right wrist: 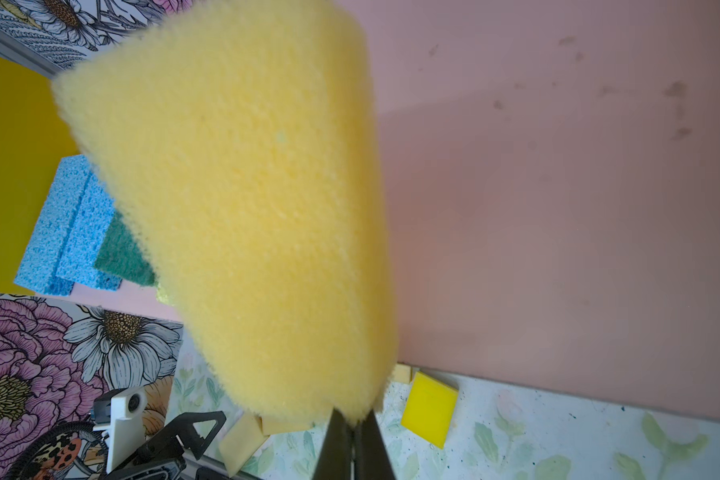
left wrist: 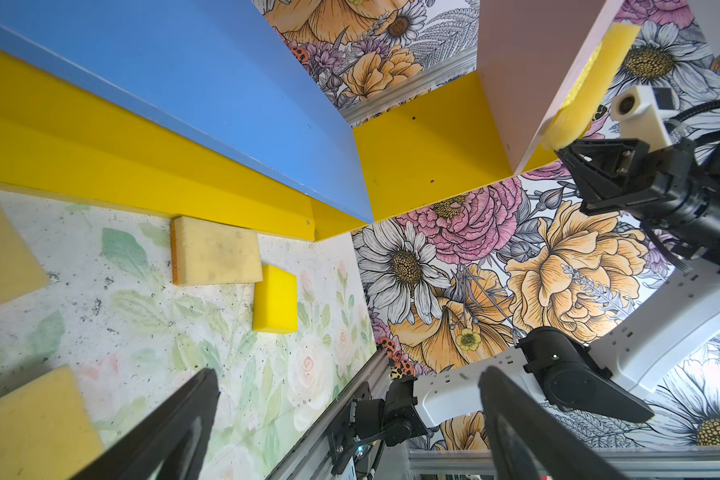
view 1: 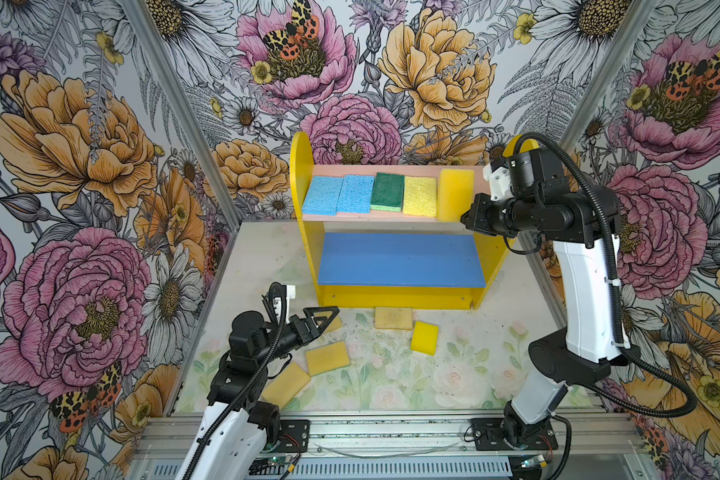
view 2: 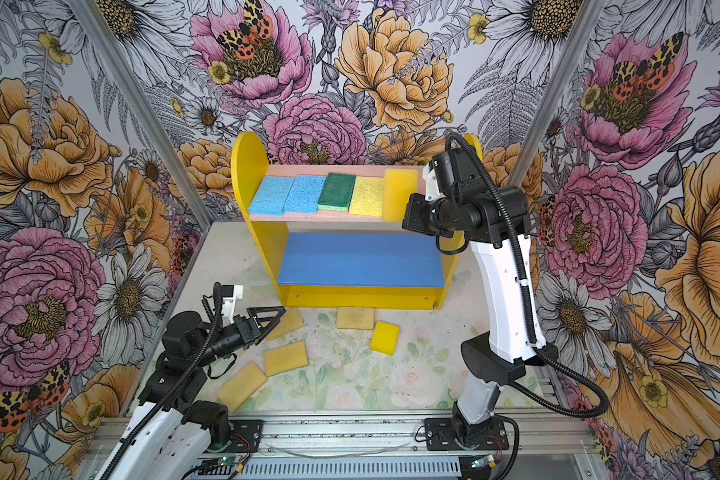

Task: Place and organize the cleaning sponges onto the shelf
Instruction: 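Lower the yellow foam sponge beside the yellow cellulose sponge and release it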

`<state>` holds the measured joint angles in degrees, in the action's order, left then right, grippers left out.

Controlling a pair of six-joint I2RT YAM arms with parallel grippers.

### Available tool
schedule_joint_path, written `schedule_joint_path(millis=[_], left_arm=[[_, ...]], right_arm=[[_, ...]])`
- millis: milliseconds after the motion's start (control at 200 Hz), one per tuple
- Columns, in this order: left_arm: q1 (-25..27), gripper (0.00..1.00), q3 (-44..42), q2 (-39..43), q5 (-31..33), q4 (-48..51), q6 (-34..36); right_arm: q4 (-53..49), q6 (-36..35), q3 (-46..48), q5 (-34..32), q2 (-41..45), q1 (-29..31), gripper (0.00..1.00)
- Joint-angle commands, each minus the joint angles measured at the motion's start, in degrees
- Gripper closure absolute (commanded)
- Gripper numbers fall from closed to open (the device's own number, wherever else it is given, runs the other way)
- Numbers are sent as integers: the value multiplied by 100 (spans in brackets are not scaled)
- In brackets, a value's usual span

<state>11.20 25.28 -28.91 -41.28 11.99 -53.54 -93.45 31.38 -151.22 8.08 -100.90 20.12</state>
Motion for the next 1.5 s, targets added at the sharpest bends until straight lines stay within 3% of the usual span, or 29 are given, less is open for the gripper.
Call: schedule_joint_path(millis=[0, 655, 940, 1181, 1496], left_arm=[[-66, 1, -57, -9, -118, -85, 63], [-154, 1, -148, -32, -139, -120, -29], [-171, 1, -243, 17, -166, -135, -122], [-164, 1, -192, -45, -192, -127, -109], [-171, 1, -200, 16, -197, -13, -87]], right_arm=[[99, -80, -4, 249, 88, -94, 100], [159, -150, -21, 944, 4, -630, 100], [361, -53, -22, 966, -148, -682, 69], [601, 22, -13, 888, -175, -694, 58], [801, 18, -16, 988, -340, -707, 52]])
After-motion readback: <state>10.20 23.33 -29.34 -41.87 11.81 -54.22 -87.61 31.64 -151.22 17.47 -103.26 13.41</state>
